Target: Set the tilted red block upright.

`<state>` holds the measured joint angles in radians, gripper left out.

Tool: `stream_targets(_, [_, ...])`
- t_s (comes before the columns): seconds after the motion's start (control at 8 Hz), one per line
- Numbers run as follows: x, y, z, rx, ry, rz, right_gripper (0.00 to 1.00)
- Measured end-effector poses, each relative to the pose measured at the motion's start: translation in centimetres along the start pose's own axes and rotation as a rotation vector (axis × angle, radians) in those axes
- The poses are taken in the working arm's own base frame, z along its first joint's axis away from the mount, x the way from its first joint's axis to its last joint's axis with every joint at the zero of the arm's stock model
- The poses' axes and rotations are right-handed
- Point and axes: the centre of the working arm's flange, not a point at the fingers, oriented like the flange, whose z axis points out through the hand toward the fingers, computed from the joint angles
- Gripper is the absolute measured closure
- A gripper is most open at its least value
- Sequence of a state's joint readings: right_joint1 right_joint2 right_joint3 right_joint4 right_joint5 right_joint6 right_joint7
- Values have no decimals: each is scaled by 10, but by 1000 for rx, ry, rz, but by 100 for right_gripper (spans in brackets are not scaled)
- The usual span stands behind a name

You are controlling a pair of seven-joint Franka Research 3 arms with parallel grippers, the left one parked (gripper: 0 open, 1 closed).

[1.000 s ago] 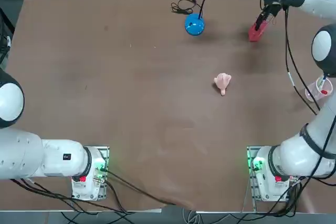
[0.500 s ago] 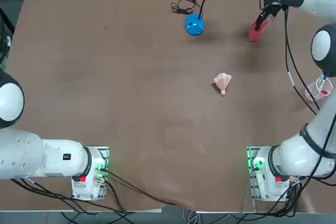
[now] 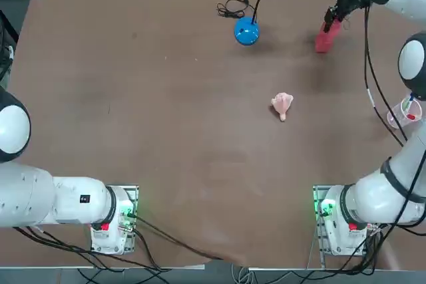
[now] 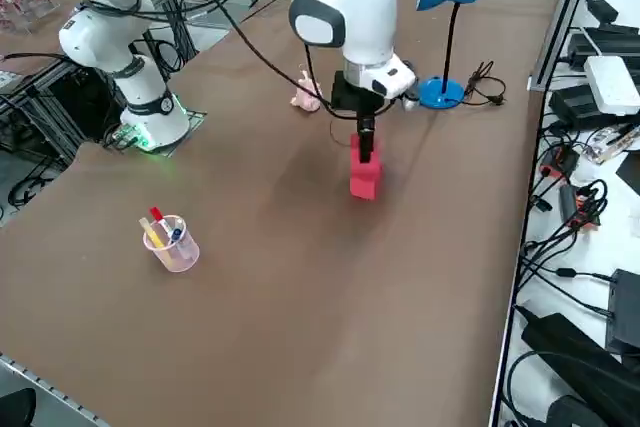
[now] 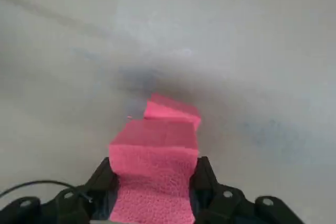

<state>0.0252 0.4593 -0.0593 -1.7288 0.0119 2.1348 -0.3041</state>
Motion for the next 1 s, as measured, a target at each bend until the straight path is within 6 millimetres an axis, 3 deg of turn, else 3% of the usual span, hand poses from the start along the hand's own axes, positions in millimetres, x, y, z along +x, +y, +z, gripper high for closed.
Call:
stream_targets(0.5, [0,0,2,1,-4,309,30])
stream_targets(1.0, [0,7,4,-1,14,332,30])
